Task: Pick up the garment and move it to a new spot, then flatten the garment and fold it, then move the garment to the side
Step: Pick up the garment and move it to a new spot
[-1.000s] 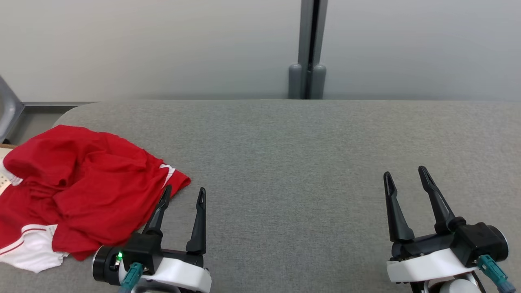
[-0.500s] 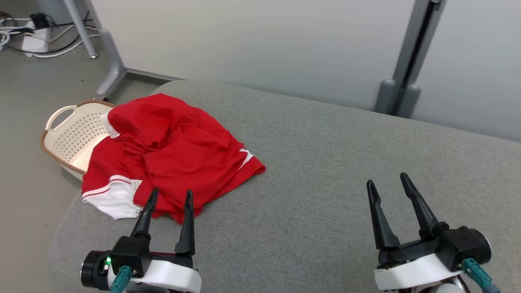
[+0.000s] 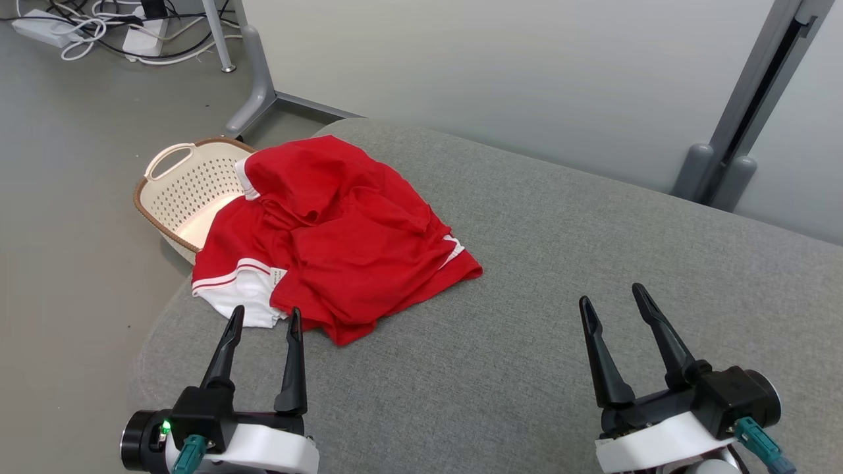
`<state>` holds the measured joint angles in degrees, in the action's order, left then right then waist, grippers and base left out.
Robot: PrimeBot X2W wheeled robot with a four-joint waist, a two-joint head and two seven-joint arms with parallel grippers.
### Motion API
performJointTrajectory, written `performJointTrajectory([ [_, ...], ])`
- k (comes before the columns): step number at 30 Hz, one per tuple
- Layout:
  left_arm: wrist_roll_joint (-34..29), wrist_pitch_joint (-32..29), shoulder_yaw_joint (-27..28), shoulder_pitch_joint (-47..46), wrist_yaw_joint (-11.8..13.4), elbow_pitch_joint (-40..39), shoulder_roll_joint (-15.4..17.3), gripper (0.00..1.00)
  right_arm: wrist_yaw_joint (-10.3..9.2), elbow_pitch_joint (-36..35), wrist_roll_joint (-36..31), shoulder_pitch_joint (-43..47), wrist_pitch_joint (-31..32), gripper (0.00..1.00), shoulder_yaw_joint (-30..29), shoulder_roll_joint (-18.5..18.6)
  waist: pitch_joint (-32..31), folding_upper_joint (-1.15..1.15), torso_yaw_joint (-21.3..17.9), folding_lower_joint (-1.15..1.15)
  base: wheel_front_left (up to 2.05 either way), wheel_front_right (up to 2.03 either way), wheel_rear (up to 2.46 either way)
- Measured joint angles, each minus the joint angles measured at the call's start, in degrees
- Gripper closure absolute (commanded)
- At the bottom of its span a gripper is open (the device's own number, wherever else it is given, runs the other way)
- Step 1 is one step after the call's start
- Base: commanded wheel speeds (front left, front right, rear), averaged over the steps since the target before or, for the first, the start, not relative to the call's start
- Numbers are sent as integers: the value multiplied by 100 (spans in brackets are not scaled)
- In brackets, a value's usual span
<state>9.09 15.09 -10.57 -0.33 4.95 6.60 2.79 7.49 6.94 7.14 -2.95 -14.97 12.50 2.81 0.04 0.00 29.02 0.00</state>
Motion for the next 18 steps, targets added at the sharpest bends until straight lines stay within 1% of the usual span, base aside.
performJointTrajectory([
  [4, -25, 0, 38, -2, -4, 3, -2, 0, 0, 11, 14, 0, 0, 0, -5, 0, -11, 0, -17, 0, 0, 0, 0],
  [9, -25, 0, 230, -22, -35, 48, -1, 0, 0, 30, -31, 9, 0, 0, -10, 0, 35, 0, -125, 0, 0, 0, 0],
  [15, -48, 0, 646, -274, -123, 134, 1, 0, 0, -4, -137, -54, 0, 0, -105, 32, 275, 0, -327, 0, 0, 0, 0],
  [18, 79, 4, 939, -553, -223, 508, 1, 0, 0, -64, -177, -172, 0, 0, -211, 114, 485, 0, -437, 0, 0, 0, 0],
])
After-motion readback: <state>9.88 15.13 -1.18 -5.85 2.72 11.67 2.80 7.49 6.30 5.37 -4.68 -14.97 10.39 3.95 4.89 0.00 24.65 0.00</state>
